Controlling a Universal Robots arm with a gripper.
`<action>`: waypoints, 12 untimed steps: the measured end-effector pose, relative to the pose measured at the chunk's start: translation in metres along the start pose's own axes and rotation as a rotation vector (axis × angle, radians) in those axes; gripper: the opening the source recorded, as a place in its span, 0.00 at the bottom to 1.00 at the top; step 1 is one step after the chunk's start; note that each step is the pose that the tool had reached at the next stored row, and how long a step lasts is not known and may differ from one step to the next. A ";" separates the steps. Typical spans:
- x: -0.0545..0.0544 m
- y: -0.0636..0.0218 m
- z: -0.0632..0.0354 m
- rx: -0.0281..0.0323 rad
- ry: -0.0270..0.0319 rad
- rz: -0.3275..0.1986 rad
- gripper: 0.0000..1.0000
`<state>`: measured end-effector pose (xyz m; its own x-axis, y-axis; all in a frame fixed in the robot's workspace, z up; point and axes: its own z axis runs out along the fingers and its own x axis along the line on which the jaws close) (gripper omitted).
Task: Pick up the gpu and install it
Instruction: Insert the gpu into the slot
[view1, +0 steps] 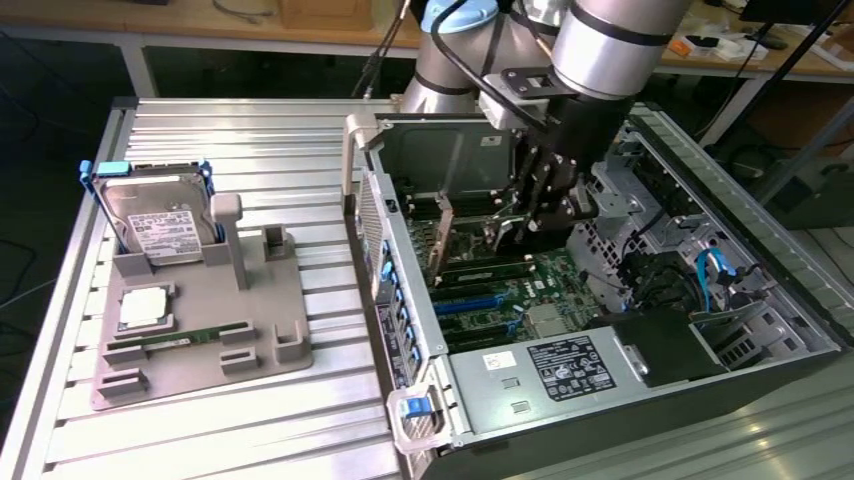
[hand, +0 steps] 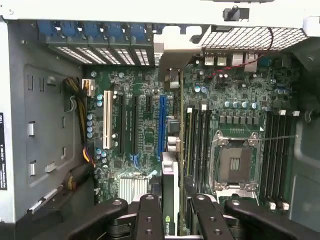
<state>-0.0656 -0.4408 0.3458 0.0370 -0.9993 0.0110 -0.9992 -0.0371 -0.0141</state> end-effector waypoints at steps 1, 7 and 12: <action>0.003 0.0002 0.0095 -0.0057 0.0000 0.009 0.27; 0.011 -0.0007 0.0297 -0.0334 -0.0014 0.023 0.27; 0.011 -0.0001 0.0365 -0.0335 -0.0013 0.023 0.27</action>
<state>-0.0645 -0.4523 0.3094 0.0136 -0.9999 0.0097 -0.9997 -0.0134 0.0191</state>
